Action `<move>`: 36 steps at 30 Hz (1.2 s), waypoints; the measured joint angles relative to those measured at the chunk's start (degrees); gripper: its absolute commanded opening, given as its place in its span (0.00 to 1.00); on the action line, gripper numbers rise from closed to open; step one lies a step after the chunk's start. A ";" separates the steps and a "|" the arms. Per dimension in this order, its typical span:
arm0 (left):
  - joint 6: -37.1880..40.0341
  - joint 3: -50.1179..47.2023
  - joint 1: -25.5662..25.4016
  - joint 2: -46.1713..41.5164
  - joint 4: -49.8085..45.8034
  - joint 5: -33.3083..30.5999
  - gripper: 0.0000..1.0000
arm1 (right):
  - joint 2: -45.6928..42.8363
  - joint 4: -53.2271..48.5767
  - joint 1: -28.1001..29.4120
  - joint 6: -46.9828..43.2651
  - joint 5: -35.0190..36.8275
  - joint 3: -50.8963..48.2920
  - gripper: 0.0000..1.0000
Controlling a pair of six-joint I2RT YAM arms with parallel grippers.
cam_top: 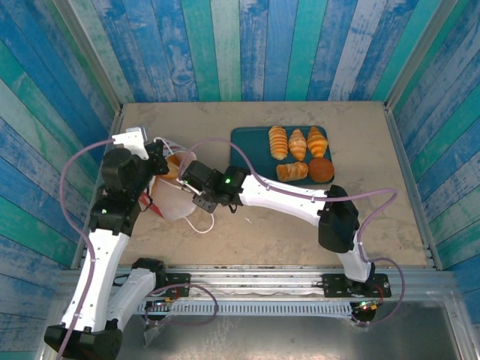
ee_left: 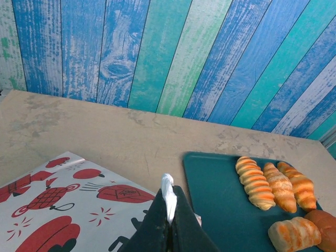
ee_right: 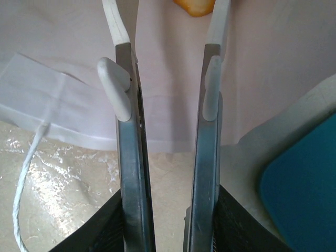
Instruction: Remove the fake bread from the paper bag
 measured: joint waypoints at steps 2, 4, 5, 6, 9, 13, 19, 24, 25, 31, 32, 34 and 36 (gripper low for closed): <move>-0.07 0.04 0.00 0.39 0.13 0.26 0.00 | 0.81 -0.50 0.00 0.17 0.59 1.40 0.40; -0.07 0.17 0.00 0.79 0.15 0.57 0.00 | 1.60 -0.76 0.00 0.31 1.14 2.51 0.41; -0.07 0.28 0.00 0.92 0.15 0.61 0.00 | 2.05 -0.83 0.00 0.37 1.29 2.99 0.40; -0.07 0.35 0.00 1.05 0.20 0.70 0.00 | 2.60 -0.94 0.00 0.48 1.44 3.56 0.41; -0.11 0.50 0.00 1.18 0.35 0.90 0.00 | 4.15 -1.31 0.00 0.79 1.68 4.74 0.41; -0.15 0.83 0.00 1.55 0.39 1.25 0.00 | 5.09 -1.95 0.00 1.42 2.51 5.05 0.41; -0.15 1.20 0.00 1.79 0.46 1.29 0.00 | 6.54 -2.36 0.00 1.66 4.11 6.62 0.43; -0.22 1.20 0.00 1.79 0.57 1.68 0.00 | 8.31 -2.45 0.00 1.64 4.50 8.20 0.43; -0.22 1.20 0.00 1.79 0.57 1.70 0.00 | 8.70 -2.56 0.00 1.64 4.48 8.59 0.43; -0.24 1.20 0.00 1.75 0.59 1.70 0.00 | 10.67 -2.75 0.00 2.32 5.42 11.26 0.43; -0.24 1.20 0.00 1.75 0.57 1.73 0.00 | 11.06 -2.71 -0.02 2.60 5.68 11.72 0.43; -0.24 1.20 0.00 1.70 0.57 1.70 0.00 | 11.93 -2.86 -0.02 3.08 5.92 12.50 0.43; -0.24 1.20 0.00 1.70 0.57 1.73 0.00 | 12.85 -3.08 -0.02 3.61 5.95 13.35 0.44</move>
